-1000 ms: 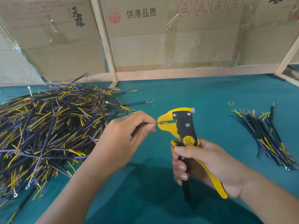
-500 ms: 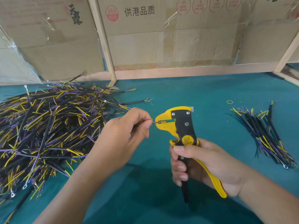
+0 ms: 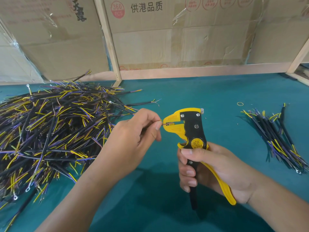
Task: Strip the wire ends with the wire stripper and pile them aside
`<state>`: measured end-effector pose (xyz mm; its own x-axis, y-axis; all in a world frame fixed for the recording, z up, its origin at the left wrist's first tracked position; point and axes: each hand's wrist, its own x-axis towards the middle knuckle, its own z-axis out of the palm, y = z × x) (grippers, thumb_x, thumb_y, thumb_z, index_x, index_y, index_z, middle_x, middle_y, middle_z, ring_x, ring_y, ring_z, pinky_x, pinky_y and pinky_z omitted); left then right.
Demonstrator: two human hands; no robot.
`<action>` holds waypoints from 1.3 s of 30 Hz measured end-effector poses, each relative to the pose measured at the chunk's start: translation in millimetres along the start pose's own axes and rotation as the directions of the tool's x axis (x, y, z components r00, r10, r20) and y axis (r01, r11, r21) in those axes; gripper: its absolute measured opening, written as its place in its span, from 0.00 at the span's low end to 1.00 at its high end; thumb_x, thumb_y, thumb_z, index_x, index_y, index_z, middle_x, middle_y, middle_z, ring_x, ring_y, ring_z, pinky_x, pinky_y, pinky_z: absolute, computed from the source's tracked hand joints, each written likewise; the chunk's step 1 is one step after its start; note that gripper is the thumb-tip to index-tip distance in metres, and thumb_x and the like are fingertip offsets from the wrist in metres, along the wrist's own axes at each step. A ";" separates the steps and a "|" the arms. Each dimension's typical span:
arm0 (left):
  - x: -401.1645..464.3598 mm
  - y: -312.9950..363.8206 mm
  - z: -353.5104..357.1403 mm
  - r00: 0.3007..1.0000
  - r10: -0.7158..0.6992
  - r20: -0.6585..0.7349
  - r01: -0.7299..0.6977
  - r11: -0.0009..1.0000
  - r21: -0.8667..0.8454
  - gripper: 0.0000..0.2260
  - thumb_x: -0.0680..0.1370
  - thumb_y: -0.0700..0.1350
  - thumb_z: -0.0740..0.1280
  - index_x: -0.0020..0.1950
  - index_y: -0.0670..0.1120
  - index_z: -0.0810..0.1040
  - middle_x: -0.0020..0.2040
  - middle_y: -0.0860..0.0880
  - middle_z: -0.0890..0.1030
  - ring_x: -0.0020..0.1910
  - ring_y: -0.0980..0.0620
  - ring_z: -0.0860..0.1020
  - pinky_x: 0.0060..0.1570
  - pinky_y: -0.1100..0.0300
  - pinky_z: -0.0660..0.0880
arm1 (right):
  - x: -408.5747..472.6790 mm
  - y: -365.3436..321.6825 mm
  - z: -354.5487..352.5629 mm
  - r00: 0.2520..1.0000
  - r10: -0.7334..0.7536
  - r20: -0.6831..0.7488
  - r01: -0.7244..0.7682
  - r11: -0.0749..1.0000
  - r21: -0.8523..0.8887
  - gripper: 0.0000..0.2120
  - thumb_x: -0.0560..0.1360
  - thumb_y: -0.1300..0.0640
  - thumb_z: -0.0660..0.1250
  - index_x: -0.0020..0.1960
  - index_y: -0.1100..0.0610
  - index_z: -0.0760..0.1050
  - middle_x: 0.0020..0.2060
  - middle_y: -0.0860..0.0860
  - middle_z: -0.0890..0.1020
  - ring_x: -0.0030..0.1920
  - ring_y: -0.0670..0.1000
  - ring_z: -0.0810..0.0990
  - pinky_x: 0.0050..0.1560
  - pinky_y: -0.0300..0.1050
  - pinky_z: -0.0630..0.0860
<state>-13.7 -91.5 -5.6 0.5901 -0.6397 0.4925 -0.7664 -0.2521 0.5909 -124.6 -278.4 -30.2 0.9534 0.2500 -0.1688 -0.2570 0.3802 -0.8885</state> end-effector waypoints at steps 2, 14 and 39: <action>0.2 0.4 -0.1 1.000 -0.003 -0.002 0.003 1.000 0.000 0.04 0.82 0.49 0.61 0.49 0.51 0.73 0.39 0.57 0.82 0.25 0.57 0.66 0.27 0.71 0.60 | -0.3 -0.3 0.2 1.000 -0.003 0.003 0.003 1.000 0.003 0.12 0.73 0.51 0.73 0.40 0.58 0.75 0.32 0.55 0.70 0.31 0.55 0.71 0.39 0.51 0.75; 0.9 -0.1 -0.4 1.000 -0.007 -0.014 0.007 1.000 0.013 0.04 0.82 0.48 0.62 0.49 0.50 0.74 0.38 0.56 0.81 0.25 0.58 0.66 0.28 0.73 0.59 | -0.7 0.7 -1.9 0.999 -0.014 0.047 0.014 1.000 -0.006 0.13 0.74 0.51 0.73 0.45 0.60 0.74 0.34 0.56 0.72 0.34 0.57 0.73 0.43 0.53 0.76; 1.3 1.7 -8.3 0.992 0.099 -0.083 -0.071 0.953 0.295 0.02 0.75 0.47 0.68 0.44 0.53 0.76 0.35 0.59 0.74 0.31 0.59 0.69 0.31 0.57 0.67 | -1.7 -0.1 2.7 1.000 0.008 0.008 -0.007 0.999 -0.053 0.12 0.74 0.50 0.73 0.41 0.58 0.76 0.32 0.55 0.72 0.31 0.55 0.72 0.40 0.51 0.75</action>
<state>-12.1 -86.7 1.3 0.5302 -0.5988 0.6003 -0.8468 -0.4092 0.3397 -126.7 -276.5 -28.7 0.9500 0.2603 -0.1722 -0.2552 0.3305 -0.9086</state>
